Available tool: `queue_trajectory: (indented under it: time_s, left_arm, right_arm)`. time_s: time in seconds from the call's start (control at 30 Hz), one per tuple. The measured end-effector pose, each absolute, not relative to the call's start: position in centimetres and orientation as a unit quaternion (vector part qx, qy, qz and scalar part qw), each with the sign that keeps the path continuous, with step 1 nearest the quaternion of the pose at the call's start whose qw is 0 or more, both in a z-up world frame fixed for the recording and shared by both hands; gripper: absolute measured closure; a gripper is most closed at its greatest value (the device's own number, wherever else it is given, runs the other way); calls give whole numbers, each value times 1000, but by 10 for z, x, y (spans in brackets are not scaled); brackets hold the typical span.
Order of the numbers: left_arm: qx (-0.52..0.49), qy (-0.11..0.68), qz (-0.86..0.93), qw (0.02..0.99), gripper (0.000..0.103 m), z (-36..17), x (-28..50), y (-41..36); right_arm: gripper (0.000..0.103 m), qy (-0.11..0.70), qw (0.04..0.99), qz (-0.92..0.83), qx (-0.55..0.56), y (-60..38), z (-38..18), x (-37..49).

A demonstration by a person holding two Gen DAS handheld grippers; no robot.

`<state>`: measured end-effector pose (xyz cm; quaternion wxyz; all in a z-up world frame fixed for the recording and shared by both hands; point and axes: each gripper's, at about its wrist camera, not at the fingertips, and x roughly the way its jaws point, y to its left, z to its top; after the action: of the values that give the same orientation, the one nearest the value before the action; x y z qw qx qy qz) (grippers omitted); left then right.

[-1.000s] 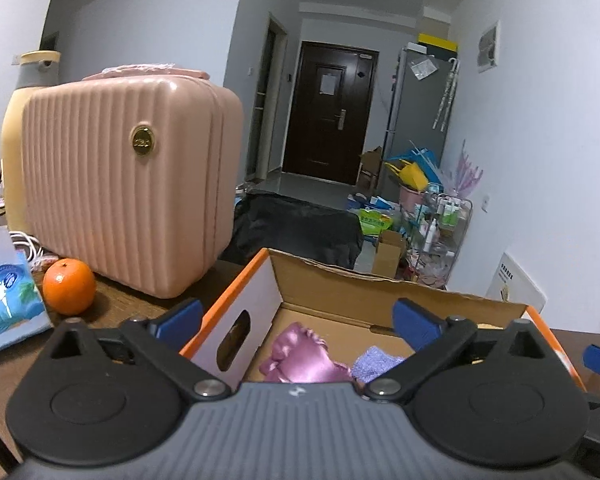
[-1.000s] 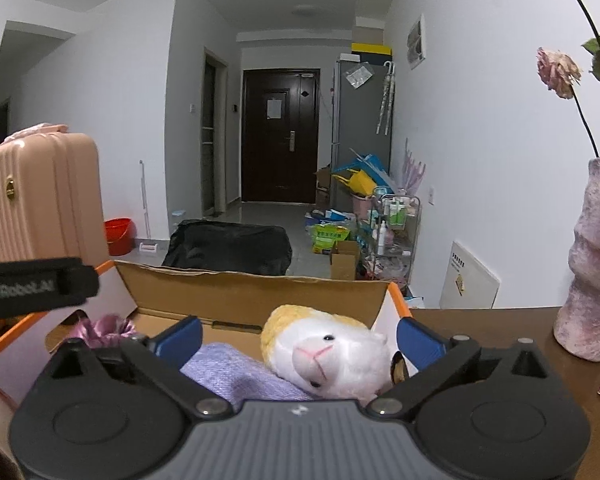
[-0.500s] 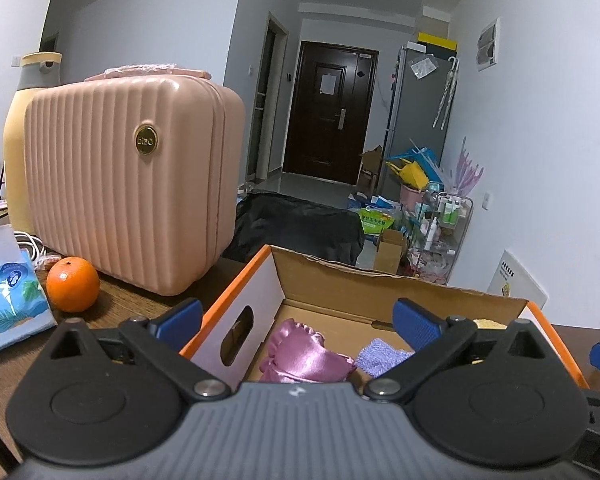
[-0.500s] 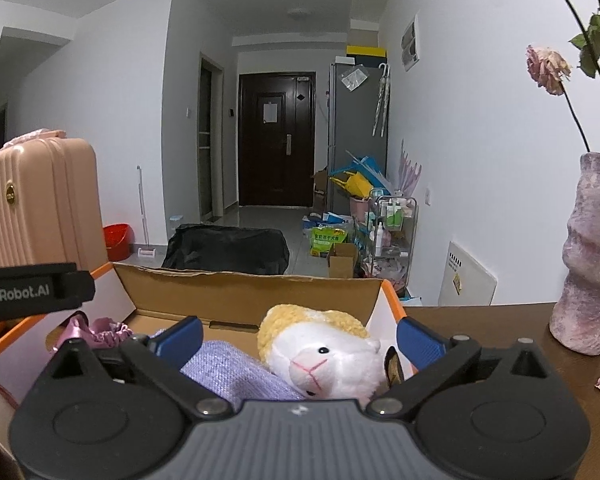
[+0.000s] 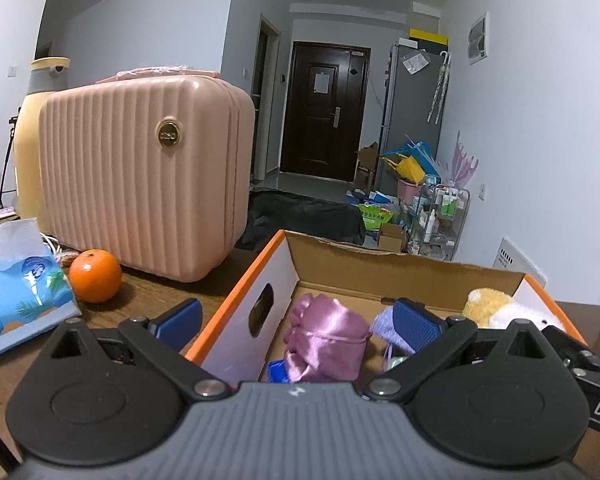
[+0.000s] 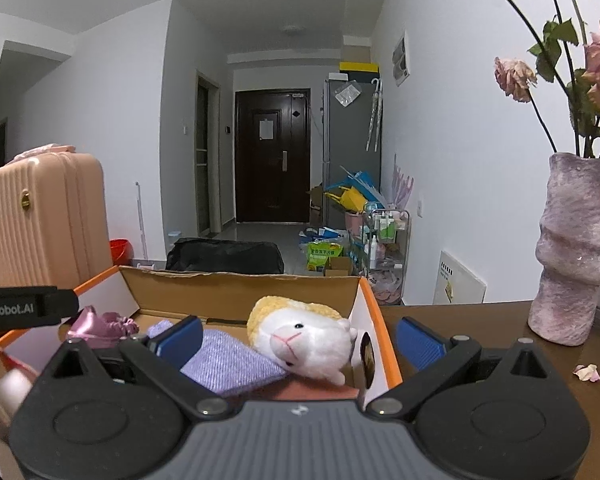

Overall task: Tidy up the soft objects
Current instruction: 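Withdraw both grippers from the box back toward the remaining soft items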

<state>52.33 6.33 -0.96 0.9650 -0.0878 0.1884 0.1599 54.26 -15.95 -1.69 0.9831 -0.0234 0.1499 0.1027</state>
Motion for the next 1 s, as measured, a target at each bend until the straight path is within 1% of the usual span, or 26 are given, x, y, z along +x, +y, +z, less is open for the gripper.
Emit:
queue_trajectory:
  time_s: [0.33, 1.0]
  left_arm:
    - [-84, 190, 152, 966, 0, -13, 493, 67]
    - [-64, 199, 129, 969, 0, -17, 412, 61]
  right_arm:
    - [0, 133, 984, 111, -43, -164, -21, 503]
    - [0, 144, 980, 126, -62, -176, -29, 423]
